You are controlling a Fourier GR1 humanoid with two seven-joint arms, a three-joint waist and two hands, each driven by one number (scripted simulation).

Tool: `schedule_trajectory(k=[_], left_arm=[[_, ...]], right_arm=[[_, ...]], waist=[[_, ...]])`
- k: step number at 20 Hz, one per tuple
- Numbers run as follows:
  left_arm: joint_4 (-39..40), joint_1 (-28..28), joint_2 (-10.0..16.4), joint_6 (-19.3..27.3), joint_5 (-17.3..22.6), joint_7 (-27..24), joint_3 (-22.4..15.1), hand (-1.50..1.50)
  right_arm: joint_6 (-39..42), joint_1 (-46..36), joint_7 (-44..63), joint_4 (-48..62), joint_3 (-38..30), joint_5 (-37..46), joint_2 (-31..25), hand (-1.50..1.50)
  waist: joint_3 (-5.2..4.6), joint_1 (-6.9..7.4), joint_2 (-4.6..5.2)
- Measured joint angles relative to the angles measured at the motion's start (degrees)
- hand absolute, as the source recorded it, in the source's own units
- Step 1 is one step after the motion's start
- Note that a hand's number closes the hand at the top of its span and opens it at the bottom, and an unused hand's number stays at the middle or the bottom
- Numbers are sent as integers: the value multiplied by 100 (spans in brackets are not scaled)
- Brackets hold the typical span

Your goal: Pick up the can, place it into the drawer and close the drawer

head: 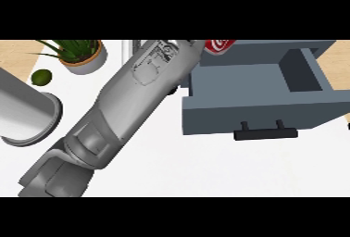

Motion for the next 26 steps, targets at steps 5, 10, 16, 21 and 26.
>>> schedule_trajectory(k=[5, 10, 16, 21, 26], left_arm=[[476, -264, 0, 183, 385, -190, -384, 150], [938, -380, 1, 196, 750, -442, -616, 150], [1321, -416, 0, 339, 1014, -764, -956, 150], [1508, -389, 1, 503, 1180, -985, -1279, 150], [1723, -320, 0, 522, 1293, -1209, -1510, 150]], right_arm=[[-11, -12, -5, -10, 70, 73, 44, -150], [-8, -228, -117, 257, 51, 129, -11, -150], [27, -270, -9, 213, 20, 52, -77, -150], [-47, -464, -65, 380, 100, 179, -41, -150], [-43, -541, -31, 336, 118, 164, -68, -150]], waist=[[3, -77, 11], [6, -139, 41], [7, -228, 58], [10, -303, 88], [9, -364, 106]])
